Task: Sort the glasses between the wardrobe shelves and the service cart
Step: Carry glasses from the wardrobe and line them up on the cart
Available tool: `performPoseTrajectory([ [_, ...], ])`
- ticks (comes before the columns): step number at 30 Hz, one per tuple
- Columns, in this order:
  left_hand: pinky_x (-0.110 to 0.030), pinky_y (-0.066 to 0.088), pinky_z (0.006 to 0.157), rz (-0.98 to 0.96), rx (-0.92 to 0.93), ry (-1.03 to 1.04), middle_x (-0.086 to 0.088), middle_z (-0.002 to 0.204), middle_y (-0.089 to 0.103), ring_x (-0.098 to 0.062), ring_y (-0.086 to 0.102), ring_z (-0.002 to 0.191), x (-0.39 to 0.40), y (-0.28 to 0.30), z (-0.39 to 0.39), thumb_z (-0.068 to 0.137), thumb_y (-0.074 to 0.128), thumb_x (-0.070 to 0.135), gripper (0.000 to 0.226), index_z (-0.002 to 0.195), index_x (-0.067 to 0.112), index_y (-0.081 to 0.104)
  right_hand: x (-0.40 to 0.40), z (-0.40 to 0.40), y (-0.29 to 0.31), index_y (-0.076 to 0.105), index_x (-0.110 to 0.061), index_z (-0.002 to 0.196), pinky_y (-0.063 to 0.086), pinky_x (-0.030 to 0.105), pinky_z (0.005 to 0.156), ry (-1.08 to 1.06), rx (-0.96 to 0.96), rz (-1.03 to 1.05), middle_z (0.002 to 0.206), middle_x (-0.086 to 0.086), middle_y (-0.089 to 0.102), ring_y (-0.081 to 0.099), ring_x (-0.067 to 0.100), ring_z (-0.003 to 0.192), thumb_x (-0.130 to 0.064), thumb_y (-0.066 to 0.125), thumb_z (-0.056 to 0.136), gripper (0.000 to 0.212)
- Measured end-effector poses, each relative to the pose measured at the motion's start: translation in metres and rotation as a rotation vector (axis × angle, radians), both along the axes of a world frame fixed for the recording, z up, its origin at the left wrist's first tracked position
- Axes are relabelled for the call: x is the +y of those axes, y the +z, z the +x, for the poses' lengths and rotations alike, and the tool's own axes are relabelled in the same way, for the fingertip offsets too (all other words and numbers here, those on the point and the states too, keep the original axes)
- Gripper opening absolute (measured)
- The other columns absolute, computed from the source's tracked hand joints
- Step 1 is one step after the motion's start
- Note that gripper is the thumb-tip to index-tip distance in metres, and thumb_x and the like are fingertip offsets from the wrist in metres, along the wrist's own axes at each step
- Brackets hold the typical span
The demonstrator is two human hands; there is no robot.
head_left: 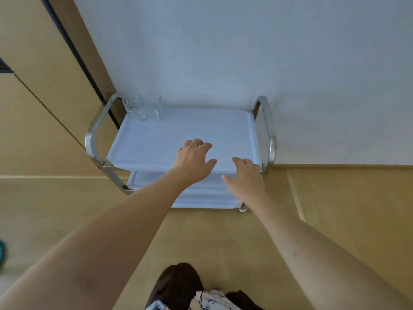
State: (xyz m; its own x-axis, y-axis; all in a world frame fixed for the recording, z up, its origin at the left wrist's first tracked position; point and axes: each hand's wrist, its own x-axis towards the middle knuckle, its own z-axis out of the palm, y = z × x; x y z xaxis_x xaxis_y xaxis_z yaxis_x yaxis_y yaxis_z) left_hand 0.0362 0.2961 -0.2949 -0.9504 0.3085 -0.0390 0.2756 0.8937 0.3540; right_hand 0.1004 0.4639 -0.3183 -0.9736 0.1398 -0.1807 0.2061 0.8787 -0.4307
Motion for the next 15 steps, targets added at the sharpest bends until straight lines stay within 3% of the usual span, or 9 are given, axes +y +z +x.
performPoseTrajectory([
  [8,-0.045,0.035,0.111,0.014,0.049,-0.353,-0.007,0.15,0.045,-0.03,0.035,0.14,0.127,0.026,-0.036,0.096,0.057,0.046,0.057,0.147,0.023,0.047,0.09,0.011,0.028,0.044,-0.02,0.145,0.036,0.038,0.106,-0.321,0.1,0.051,0.14,0.007,0.051,0.043,0.029,0.131,-0.04,0.058,0.095,0.056],
  [15,-0.048,0.036,0.113,0.038,0.085,-0.705,-0.009,0.151,0.045,-0.032,0.034,0.14,0.229,0.042,-0.062,0.096,0.058,0.046,0.058,0.147,0.022,0.046,0.151,0.014,0.048,0.038,-0.024,0.151,0.038,0.048,0.108,-0.655,0.09,0.135,0.147,0.007,0.047,0.041,0.034,0.134,-0.048,0.057,0.094,0.065],
])
